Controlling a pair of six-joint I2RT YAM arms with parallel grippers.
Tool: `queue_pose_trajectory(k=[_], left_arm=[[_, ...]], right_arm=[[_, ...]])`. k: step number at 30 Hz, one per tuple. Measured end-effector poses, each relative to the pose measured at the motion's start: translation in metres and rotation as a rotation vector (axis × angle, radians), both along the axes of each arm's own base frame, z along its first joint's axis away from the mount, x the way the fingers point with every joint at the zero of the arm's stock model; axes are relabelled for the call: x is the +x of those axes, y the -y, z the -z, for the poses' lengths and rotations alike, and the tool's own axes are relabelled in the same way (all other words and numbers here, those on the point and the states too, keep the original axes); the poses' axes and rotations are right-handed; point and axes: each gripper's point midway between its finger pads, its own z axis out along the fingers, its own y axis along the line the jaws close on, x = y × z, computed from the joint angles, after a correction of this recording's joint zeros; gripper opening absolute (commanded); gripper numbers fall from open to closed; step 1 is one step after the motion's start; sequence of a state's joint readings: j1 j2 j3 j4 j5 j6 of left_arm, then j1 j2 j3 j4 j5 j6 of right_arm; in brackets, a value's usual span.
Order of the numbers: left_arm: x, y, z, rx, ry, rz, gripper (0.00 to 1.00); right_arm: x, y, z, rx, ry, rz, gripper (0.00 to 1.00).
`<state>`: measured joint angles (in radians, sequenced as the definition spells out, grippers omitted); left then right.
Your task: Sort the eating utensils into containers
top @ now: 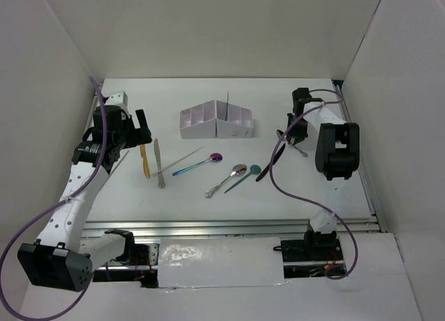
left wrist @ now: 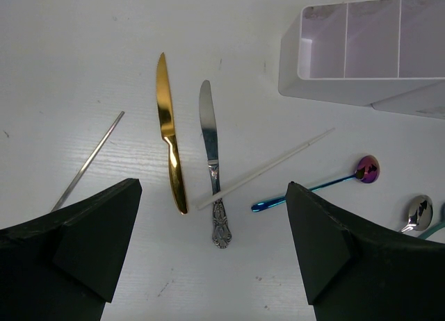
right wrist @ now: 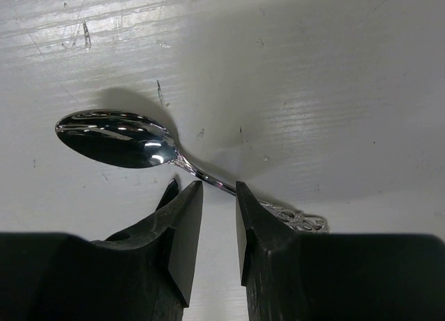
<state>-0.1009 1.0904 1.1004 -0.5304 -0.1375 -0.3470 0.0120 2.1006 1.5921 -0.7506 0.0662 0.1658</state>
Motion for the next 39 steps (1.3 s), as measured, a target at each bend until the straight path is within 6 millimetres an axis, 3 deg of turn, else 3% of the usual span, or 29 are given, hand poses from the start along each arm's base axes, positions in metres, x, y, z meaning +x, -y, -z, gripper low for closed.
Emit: queue_pose_trajectory(k=[14,20,32,39], left_arm=[[0.000,0.000,0.000,0.000,0.001,0.000,0.99],[0.000,0.000,-0.001,0.000,0.002,0.000,0.99],[0.000,0.000,0.000,0.001,0.001,0.000,0.99],[0.000,0.000,0.000,0.000,0.001,-0.001,0.99]], right_arm=[[0.004,0.001,0.001,-0.005,-0.041,-0.008,0.33],[0.008,0.000,0.000,0.000,-0.042,-0.016,0.22],[0.007,-0.012,0.001,0.065,-0.052,-0.038,0.26],[0.006,-0.031,0.000,0.163,-0.055,-0.074,0.25]])
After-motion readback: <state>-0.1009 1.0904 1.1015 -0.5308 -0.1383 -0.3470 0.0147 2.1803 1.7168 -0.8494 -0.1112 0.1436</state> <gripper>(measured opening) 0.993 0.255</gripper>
